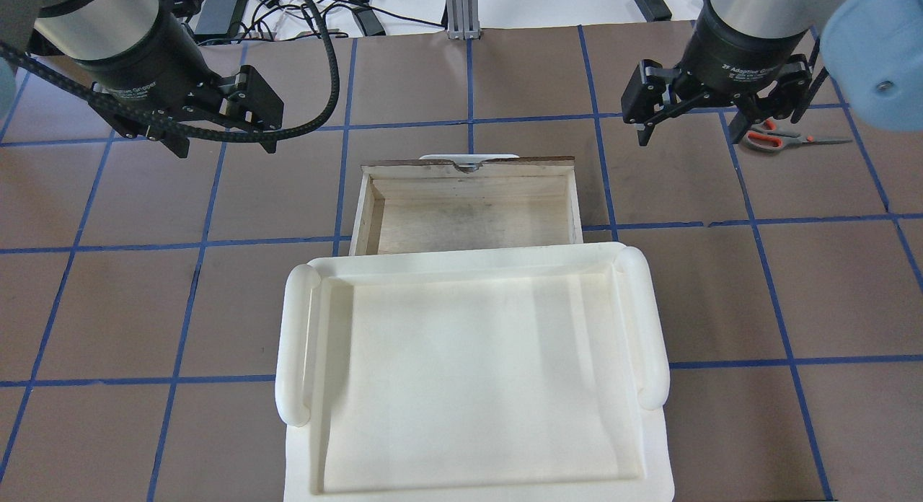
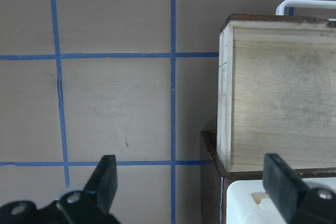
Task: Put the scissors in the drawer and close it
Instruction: 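Move the right gripper outward toward the orange-handled scissors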
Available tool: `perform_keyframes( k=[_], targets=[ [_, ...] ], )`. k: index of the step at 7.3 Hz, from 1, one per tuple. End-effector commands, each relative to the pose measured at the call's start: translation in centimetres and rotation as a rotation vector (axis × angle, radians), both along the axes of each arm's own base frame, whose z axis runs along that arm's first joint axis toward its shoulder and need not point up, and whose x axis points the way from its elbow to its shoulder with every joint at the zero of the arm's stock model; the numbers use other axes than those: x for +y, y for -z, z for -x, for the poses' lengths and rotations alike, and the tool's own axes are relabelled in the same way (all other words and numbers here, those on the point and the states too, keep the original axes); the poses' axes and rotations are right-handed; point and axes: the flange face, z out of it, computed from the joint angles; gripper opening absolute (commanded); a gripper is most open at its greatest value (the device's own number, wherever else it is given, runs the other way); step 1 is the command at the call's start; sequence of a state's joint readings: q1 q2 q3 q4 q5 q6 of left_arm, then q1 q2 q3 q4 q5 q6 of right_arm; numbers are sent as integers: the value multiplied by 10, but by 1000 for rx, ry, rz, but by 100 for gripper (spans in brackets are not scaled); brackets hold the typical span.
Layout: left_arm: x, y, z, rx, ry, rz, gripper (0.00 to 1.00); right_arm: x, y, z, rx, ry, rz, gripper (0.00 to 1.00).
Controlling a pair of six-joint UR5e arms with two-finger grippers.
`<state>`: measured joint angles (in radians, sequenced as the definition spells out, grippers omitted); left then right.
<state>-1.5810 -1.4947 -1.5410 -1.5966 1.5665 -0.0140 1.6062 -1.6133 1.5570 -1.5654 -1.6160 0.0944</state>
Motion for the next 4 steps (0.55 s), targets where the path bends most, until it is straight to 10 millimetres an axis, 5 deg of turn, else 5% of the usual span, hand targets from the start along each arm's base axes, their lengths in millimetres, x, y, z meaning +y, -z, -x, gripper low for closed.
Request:
perform_keyframes(
  k=[1,4],
  targets=[
    [1,-1,1,3,1,3,100,1,1,2,5,13,-15,100],
    [5,-5,2,5,4,9,100,-2,2,1,6,-8,-4,100]
  ],
)
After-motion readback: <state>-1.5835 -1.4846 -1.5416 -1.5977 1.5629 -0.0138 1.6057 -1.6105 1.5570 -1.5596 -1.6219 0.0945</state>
